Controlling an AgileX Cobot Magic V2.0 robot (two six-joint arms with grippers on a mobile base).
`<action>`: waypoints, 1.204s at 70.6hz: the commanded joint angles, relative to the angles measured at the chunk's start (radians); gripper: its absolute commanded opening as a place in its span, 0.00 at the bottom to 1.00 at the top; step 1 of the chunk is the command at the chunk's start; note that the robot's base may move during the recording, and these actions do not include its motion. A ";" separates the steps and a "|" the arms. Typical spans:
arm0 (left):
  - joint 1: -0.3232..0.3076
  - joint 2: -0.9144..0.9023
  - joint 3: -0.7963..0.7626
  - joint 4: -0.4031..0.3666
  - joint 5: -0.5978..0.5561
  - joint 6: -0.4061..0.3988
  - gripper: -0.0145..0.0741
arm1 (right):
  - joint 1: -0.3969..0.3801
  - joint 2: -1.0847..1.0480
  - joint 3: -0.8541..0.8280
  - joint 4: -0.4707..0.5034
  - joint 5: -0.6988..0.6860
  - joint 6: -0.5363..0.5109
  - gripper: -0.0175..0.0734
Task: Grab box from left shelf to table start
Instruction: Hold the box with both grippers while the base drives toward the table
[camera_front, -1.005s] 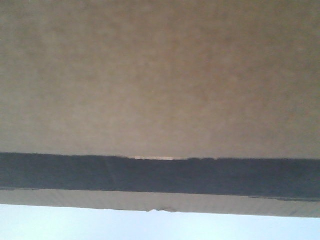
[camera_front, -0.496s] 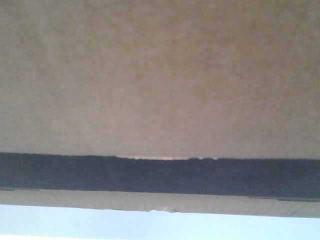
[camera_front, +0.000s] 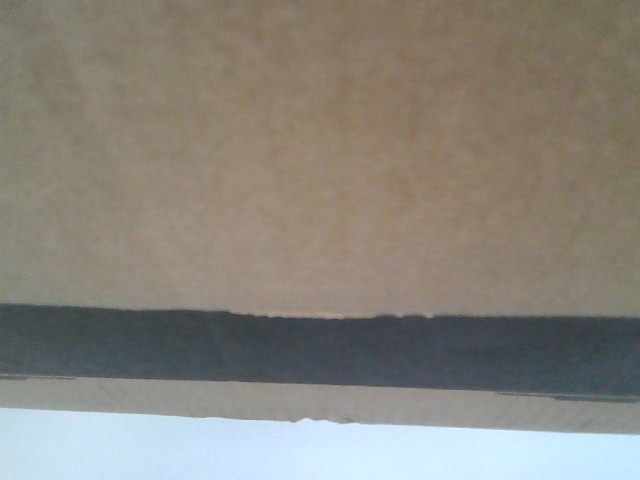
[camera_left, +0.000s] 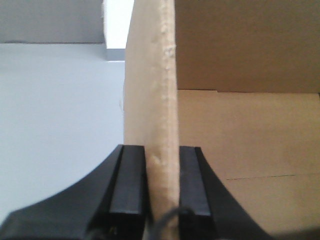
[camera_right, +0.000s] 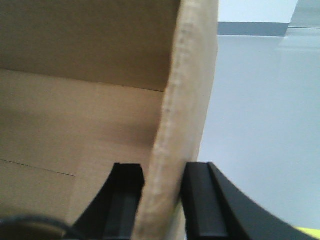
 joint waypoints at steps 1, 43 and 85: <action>-0.016 0.001 -0.039 -0.204 -0.121 -0.006 0.05 | 0.005 0.008 -0.039 0.067 -0.148 -0.023 0.26; -0.016 0.001 -0.039 -0.204 -0.121 -0.006 0.05 | 0.005 0.008 -0.039 0.067 -0.148 -0.023 0.26; -0.016 0.001 -0.039 -0.204 -0.121 -0.006 0.05 | 0.005 0.008 -0.039 0.067 -0.149 -0.023 0.26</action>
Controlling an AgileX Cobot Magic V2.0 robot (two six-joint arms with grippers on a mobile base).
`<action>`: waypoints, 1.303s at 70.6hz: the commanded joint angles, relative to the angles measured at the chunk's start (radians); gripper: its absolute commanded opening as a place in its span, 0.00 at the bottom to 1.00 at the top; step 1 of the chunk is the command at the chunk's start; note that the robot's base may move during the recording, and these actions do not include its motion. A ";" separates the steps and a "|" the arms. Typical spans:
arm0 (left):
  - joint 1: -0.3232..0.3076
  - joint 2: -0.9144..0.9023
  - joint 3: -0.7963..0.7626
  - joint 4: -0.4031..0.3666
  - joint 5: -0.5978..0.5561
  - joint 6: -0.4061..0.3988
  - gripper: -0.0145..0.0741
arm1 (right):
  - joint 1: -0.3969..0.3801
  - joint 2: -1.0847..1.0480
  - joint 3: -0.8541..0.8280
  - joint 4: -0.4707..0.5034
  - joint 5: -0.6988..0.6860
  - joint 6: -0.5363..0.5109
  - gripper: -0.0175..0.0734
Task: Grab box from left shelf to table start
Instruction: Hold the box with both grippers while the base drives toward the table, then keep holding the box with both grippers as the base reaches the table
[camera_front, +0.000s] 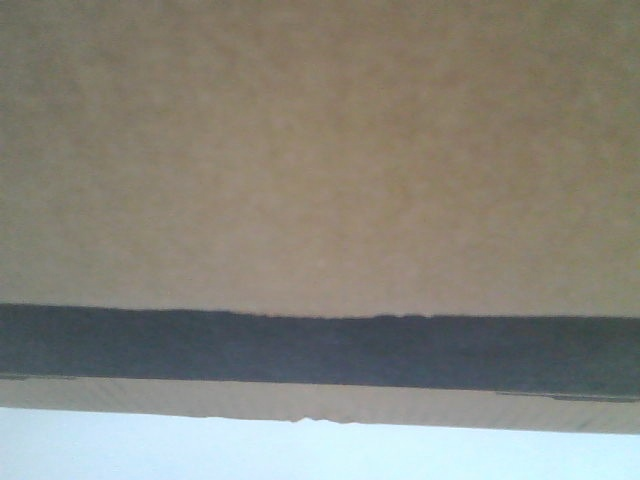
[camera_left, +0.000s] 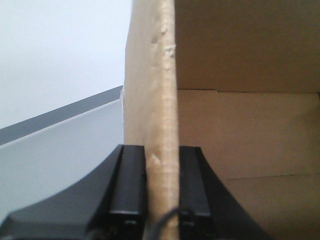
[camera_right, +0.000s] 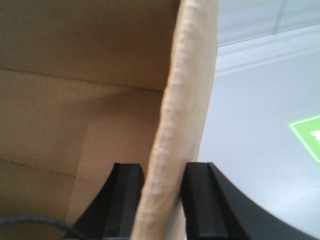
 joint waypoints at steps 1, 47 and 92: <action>-0.016 0.001 -0.039 -0.202 -0.121 -0.006 0.05 | 0.005 0.008 -0.039 0.065 -0.149 -0.023 0.26; -0.016 0.001 -0.039 -0.202 -0.116 -0.006 0.05 | 0.004 0.008 -0.039 0.065 -0.148 -0.023 0.26; -0.016 0.001 -0.039 -0.202 -0.116 -0.006 0.05 | 0.004 0.008 -0.039 0.065 -0.148 -0.023 0.26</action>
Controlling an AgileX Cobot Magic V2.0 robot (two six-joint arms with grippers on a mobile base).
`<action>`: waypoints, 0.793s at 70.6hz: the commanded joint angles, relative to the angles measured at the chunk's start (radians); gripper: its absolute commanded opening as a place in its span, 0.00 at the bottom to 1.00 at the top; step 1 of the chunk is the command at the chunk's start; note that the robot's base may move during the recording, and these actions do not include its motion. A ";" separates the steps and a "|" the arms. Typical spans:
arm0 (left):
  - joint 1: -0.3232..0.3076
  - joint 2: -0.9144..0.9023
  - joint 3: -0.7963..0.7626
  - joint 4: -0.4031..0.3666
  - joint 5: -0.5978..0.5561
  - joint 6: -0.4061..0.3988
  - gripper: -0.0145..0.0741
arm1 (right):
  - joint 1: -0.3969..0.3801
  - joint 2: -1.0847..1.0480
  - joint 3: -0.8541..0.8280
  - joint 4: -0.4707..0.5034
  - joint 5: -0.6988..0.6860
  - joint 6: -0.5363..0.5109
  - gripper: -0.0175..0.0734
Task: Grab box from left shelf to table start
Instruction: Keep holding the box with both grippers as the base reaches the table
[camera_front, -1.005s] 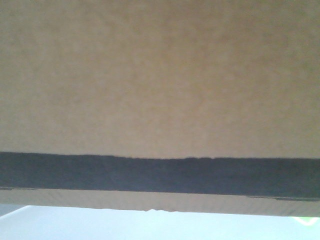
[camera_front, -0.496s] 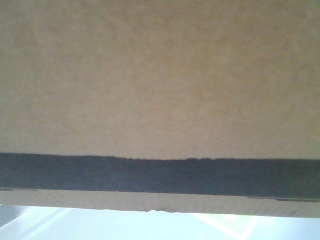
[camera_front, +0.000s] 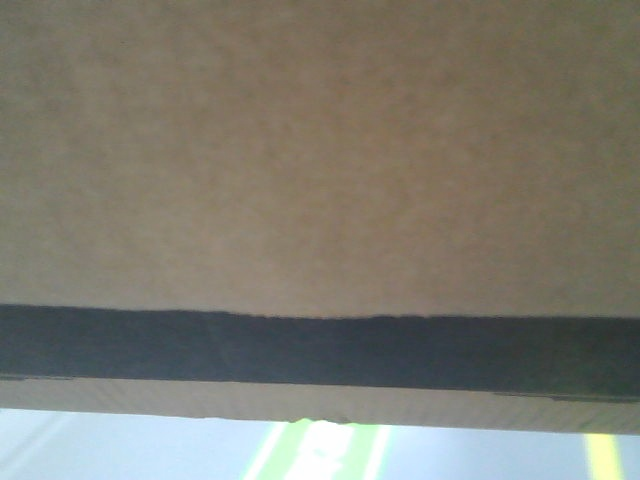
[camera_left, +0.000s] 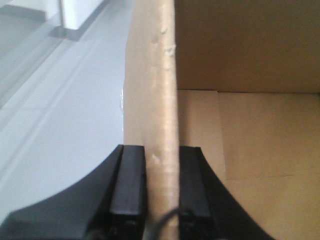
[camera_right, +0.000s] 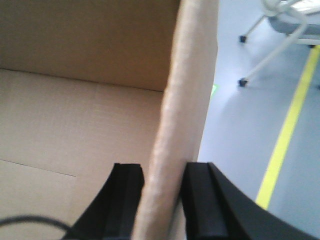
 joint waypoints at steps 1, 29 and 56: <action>-0.016 0.001 -0.039 -0.202 -0.118 -0.006 0.05 | 0.006 0.008 -0.039 0.065 -0.147 -0.023 0.26; -0.016 0.001 -0.039 -0.202 -0.118 -0.006 0.05 | 0.006 0.008 -0.039 0.065 -0.146 -0.023 0.26; -0.016 0.001 -0.039 -0.202 -0.118 -0.006 0.05 | 0.006 0.008 -0.039 0.065 -0.146 -0.023 0.26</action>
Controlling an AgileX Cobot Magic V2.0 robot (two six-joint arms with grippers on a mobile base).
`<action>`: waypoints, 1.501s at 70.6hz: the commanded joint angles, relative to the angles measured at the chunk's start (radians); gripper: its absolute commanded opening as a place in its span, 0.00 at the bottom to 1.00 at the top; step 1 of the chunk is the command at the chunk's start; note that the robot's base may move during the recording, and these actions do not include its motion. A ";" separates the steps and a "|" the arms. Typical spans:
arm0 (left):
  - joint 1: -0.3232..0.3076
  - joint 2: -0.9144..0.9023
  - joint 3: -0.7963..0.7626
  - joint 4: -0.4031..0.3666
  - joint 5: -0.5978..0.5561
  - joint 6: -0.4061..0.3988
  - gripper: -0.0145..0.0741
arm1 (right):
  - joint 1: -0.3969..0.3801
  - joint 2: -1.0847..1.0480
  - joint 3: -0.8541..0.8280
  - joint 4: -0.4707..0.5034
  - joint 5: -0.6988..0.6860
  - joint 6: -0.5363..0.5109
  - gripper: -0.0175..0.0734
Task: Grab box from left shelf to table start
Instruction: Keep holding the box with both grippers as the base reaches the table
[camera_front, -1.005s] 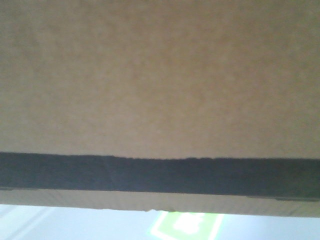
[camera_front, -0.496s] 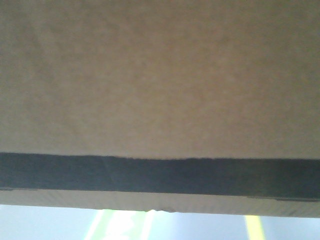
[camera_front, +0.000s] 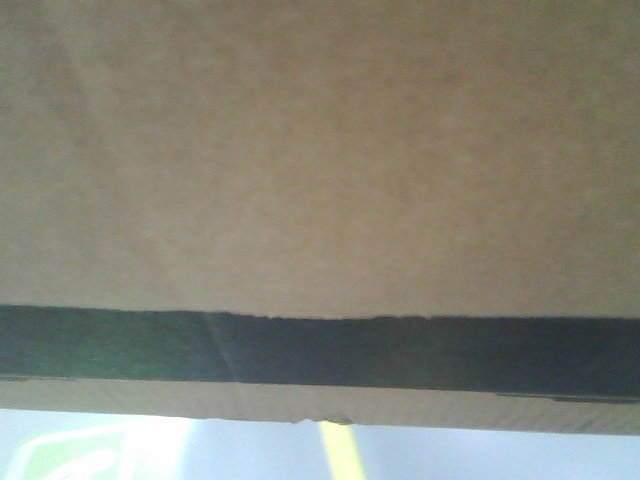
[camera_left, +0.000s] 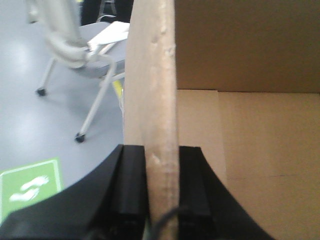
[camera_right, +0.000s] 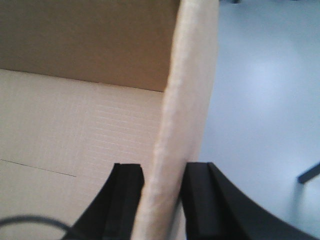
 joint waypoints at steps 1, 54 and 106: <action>-0.016 0.001 -0.039 -0.202 -0.118 -0.006 0.05 | 0.006 0.008 -0.039 0.065 -0.146 -0.023 0.26; -0.016 0.001 -0.039 -0.202 -0.118 -0.006 0.05 | 0.006 0.008 -0.039 0.065 -0.146 -0.023 0.26; -0.016 0.001 -0.039 -0.202 -0.118 -0.006 0.05 | 0.006 0.008 -0.039 0.065 -0.146 -0.023 0.26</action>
